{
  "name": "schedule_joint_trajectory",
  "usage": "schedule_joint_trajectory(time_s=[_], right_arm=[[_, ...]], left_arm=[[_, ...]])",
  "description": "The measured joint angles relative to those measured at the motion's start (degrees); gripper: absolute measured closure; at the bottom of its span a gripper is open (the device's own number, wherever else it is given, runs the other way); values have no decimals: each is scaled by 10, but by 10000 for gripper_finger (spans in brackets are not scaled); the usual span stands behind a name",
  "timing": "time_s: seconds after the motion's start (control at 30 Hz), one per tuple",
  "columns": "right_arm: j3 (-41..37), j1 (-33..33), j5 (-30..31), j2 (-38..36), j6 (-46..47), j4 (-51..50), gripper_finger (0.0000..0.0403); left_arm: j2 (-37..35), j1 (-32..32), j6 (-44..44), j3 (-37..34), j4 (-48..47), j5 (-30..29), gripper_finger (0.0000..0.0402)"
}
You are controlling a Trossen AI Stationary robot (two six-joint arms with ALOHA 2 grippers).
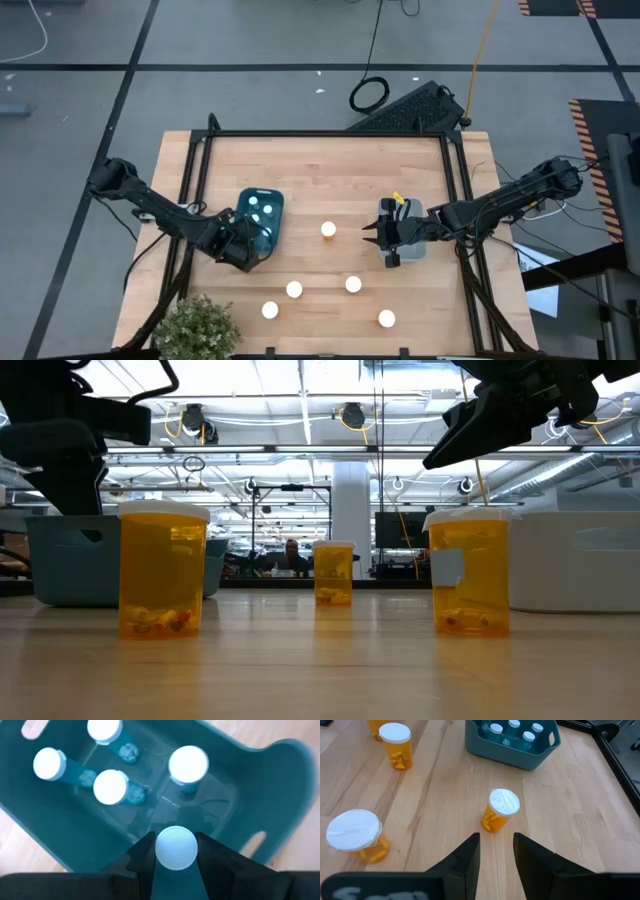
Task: Pick and place medicine bottles into bin by pill shape (circle, oval)
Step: Put the blue pill bottle into the blue bin
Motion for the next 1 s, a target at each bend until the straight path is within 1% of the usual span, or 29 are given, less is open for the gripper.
schedule_joint_trajectory(time_s=[0.3, 0.53, 0.63, 0.83, 1.0], right_arm=[[0, 0, 0, 0, 0, 0, 293], [0, 0, 0, 0, 0, 0, 293], [0, 0, 0, 0, 0, 0, 293], [0, 0, 0, 0, 0, 0, 293], [0, 0, 0, 0, 0, 0, 293]], left_arm=[[0, 26, -3, -7, 0, 1, 268], [0, 40, 9, -7, 1, 28, 266], [0, 41, 11, -7, 1, 28, 250], [0, 41, 15, -7, 1, 29, 199], [-6, 41, 29, -7, -5, 33, 182]])
